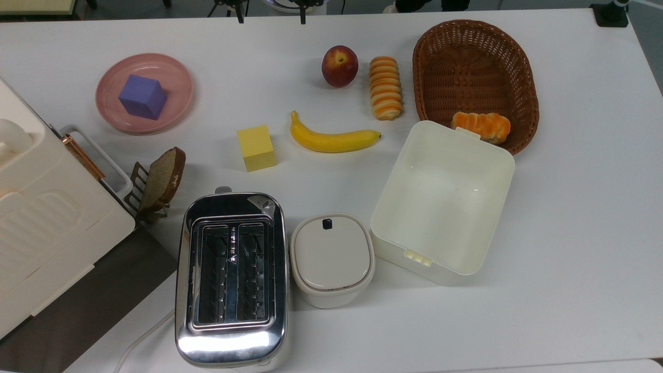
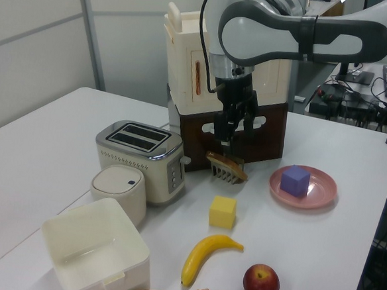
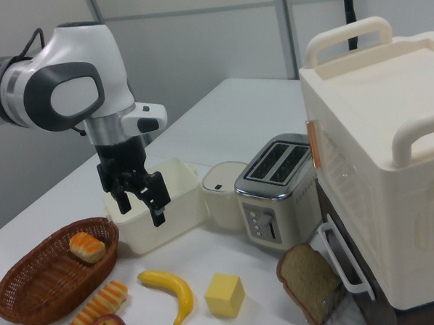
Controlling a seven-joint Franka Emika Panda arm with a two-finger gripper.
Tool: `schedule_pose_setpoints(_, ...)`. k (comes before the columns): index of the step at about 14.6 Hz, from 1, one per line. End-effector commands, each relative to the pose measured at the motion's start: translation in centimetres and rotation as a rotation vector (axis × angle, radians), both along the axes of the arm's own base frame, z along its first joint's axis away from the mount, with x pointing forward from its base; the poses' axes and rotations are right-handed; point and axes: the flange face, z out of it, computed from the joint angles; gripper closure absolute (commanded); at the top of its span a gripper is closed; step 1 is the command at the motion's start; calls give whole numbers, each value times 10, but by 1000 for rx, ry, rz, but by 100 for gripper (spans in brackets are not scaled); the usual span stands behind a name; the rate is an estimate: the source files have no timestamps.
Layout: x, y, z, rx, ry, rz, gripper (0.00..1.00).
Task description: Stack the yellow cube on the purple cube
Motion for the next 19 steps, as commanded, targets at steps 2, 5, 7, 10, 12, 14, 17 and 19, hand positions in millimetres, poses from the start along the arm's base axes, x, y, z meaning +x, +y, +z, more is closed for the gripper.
schedule_pose_setpoints(2,1,-12,13,14,-12,-9,0)
schedule_pose_setpoints(5,1,-10,11,14,-5,-6,0)
schedule_pose_setpoints(7,1,-10,12,14,-10,-4,0)
schedule_pose_setpoints(10,2,-10,11,17,-12,-7,0)
schedule_pose_setpoints(12,10,-14,4,19,-24,-13,0)
schedule_pose_setpoints(14,20,-18,-4,19,-50,-20,0)
schedule_pose_setpoints(17,43,-32,-29,13,-85,-34,0)
schedule_pose_setpoints(19,58,-34,-52,13,-87,-34,0)
